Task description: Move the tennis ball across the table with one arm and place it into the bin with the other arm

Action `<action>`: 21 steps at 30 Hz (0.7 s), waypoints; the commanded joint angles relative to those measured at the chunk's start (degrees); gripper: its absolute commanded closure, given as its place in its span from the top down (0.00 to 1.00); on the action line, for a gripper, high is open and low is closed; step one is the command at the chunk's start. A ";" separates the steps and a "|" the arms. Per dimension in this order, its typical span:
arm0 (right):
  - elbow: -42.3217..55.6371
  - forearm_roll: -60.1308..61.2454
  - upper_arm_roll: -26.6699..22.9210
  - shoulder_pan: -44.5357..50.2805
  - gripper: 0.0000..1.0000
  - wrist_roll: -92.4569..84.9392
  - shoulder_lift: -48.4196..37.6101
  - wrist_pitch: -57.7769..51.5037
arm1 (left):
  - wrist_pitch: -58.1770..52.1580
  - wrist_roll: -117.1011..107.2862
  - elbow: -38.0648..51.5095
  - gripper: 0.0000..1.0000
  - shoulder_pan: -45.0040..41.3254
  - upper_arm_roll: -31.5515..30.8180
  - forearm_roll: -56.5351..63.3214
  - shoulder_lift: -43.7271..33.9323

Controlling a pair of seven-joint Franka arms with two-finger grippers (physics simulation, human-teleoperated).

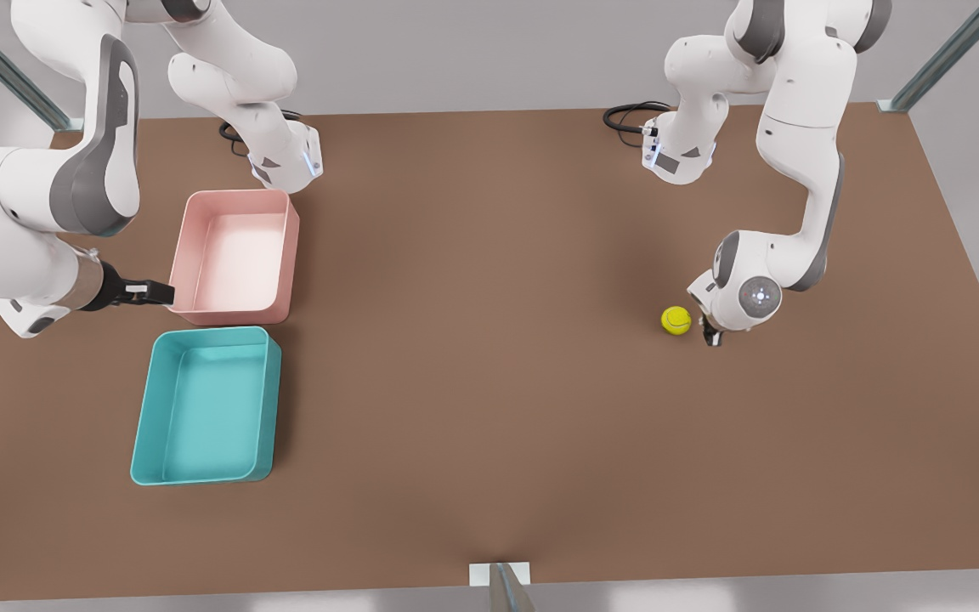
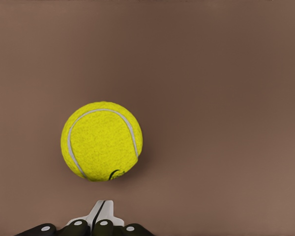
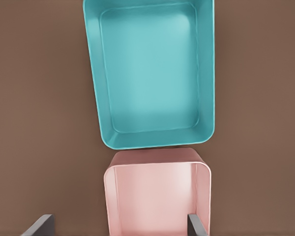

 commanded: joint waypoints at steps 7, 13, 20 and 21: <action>-0.36 0.18 0.05 -0.33 1.00 -0.38 -0.06 0.03 | 1.90 6.66 -1.78 0.21 -0.97 0.00 -3.24 0.55; -0.36 0.53 -0.04 -0.33 1.00 -0.47 0.03 0.29 | 1.02 3.41 -2.22 0.21 -1.32 0.00 -3.24 0.55; -0.36 0.62 -0.04 -0.42 1.00 -0.47 0.12 0.29 | 1.64 -37.19 3.66 0.21 -10.63 -9.14 -19.32 0.11; -0.36 0.62 -0.04 -0.42 1.00 -0.47 0.12 0.29 | 1.55 -40.89 5.69 0.21 -13.27 -9.41 -22.05 0.28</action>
